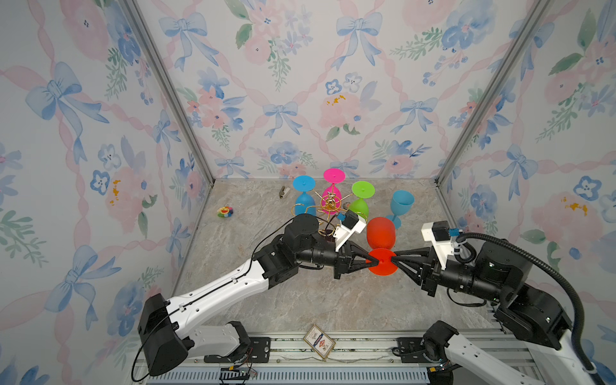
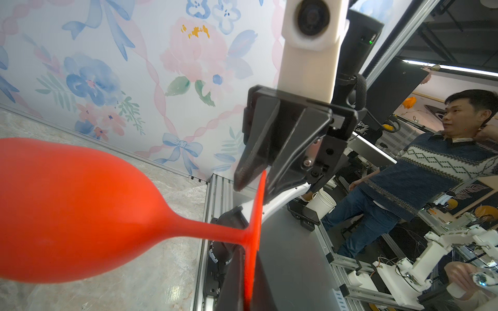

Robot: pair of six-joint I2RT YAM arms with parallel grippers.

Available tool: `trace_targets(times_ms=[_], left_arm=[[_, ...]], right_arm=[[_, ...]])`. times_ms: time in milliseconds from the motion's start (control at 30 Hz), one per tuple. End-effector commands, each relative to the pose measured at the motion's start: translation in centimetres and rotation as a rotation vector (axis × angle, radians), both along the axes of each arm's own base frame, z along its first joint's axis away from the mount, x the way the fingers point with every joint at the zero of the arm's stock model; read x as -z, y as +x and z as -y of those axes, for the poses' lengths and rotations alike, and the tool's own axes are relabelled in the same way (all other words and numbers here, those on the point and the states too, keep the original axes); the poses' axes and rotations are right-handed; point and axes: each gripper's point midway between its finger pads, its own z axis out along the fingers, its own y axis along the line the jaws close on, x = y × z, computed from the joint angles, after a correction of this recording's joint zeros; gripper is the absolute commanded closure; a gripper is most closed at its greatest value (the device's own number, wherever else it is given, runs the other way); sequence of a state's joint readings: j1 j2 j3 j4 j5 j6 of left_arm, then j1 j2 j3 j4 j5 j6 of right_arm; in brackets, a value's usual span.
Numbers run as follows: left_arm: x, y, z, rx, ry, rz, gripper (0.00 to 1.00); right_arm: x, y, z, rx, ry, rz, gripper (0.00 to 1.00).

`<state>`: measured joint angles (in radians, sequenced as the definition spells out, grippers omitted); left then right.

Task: Take the wine glass off the wine glass rack
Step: Pick up the wine glass from the wine glass rack.

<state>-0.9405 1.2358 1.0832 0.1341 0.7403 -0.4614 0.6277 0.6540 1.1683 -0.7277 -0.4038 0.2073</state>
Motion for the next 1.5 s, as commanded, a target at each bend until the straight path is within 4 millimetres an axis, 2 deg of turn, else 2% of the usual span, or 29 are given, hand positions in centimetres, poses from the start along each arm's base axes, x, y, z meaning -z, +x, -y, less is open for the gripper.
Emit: trace_targets(times_ms=[0,100,167,367,533,733,833,967,1133,1300,1467], left_arm=[[-0.6,0.0,-0.4,-0.011,-0.036,0.097,1.00],[-0.5,0.1,-0.2,-0.001,-0.034,0.097,1.00],[-0.4,0.2,-0.2,0.000,-0.031,0.099,1.00],[0.3,1.0,-0.4,-0.027,-0.012,0.147,1.00],[1.1,1.5,-1.0,-0.117,0.017,0.302,1.00],[3.4,1.9,-0.7,-0.238,0.144,0.506,1.00],[5.1,0.5,0.3,-0.239,0.215,0.649,1.00],[8.2,-1.6,2.0,-0.160,0.283,0.779,1.00],[11.9,-2.3,3.8,-0.142,0.403,0.900,1.00],[17.0,-0.9,4.4,-0.230,0.678,1.178,1.00],[17.6,1.0,4.1,-0.338,0.786,1.231,1.00]], right_arm=[[0.5,-0.1,1.0,0.040,-0.049,-0.056,0.59],[0.2,-0.5,1.6,0.059,-0.053,-0.072,0.42],[0.1,-0.6,1.9,0.073,-0.047,-0.080,0.37],[0.2,-1.2,2.7,0.099,-0.069,-0.138,0.27],[-0.2,-0.8,4.1,0.191,-0.091,-0.166,0.14],[0.5,1.1,5.1,0.310,-0.172,-0.277,0.14],[1.5,2.7,5.9,0.394,-0.193,-0.392,0.14],[2.7,4.4,6.5,0.439,-0.131,-0.545,0.18],[3.2,5.7,6.8,0.474,-0.115,-0.581,0.18],[3.5,6.3,7.3,0.514,-0.090,-0.631,0.19],[5.1,5.6,8.1,0.554,-0.128,-0.726,0.24]])
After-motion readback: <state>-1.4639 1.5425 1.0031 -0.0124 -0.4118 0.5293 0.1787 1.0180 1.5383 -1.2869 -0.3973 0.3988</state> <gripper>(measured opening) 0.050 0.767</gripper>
